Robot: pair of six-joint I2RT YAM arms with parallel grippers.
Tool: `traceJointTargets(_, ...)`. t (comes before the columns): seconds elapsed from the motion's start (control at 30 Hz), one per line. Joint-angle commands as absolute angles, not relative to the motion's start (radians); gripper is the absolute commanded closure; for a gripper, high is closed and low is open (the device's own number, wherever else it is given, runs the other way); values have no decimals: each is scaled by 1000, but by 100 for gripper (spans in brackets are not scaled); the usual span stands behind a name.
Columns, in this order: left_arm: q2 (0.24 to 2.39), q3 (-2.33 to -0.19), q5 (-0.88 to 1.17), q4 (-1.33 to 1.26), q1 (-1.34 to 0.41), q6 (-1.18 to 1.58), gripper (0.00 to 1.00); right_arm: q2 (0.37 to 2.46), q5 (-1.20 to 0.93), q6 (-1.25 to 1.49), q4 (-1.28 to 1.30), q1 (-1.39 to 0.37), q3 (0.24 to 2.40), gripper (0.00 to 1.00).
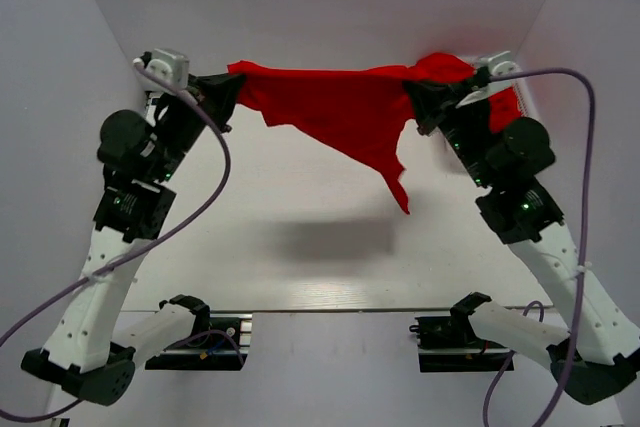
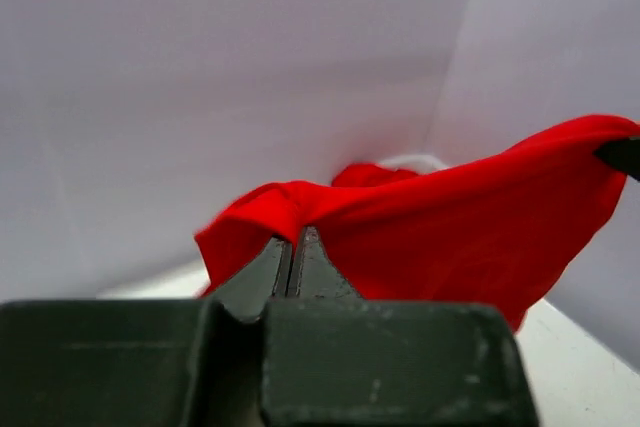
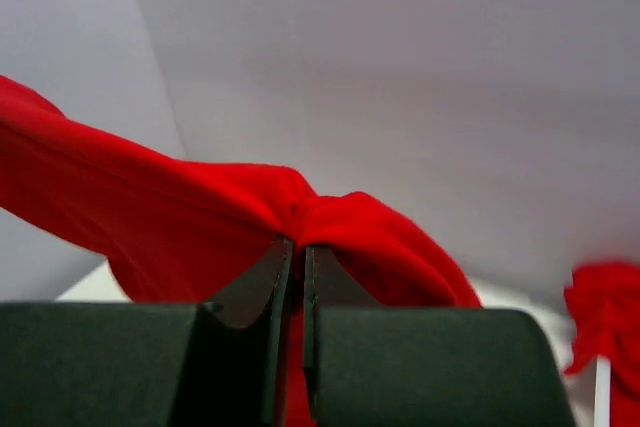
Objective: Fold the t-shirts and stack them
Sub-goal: Flatten out the tshirt
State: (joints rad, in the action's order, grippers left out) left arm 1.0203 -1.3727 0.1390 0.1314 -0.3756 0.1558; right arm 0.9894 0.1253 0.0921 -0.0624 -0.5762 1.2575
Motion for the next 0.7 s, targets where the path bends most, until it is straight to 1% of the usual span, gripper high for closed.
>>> traceJointTargets(0.0,936,-1410,93,127,-353,75,100,908,129,-46,-89,-557,1362,100)
traceJointTargets(0.07,902,-1422,121,127,-353,49,100,878,95,-69,-48,-555,1411,100)
traceJointTargets(0.1,878,-1446,130,127,-353,49,100,874,37,-78,-34,-558,1449,100)
traceJointTargets(0.2,847,-1480,210,137,-342,40,100,833,-41,-92,-2,-558,1509,100)
traceJointTargets(0.27,847,-1494,270,147,-331,40,100,813,-61,-98,-2,-557,1520,100)
traceJointTargets(0.37,856,-1520,281,175,-331,51,100,801,-58,-107,-14,-558,1520,100)
traceJointTargets(0.5,887,-1493,174,224,-331,115,100,845,-5,-109,-24,-558,1497,100)
traceJointTargets(0.53,900,-1473,107,224,-331,132,100,856,26,-103,-28,-558,1468,100)
traceJointTargets(0.6,932,-1399,-4,236,-331,176,100,915,101,-94,-46,-557,1441,100)
traceJointTargets(0.63,948,-1372,-41,236,-340,195,100,937,127,-83,-63,-557,1393,100)
traceJointTargets(0.67,966,-1309,-76,247,-341,212,100,1007,171,-80,-72,-557,1378,100)
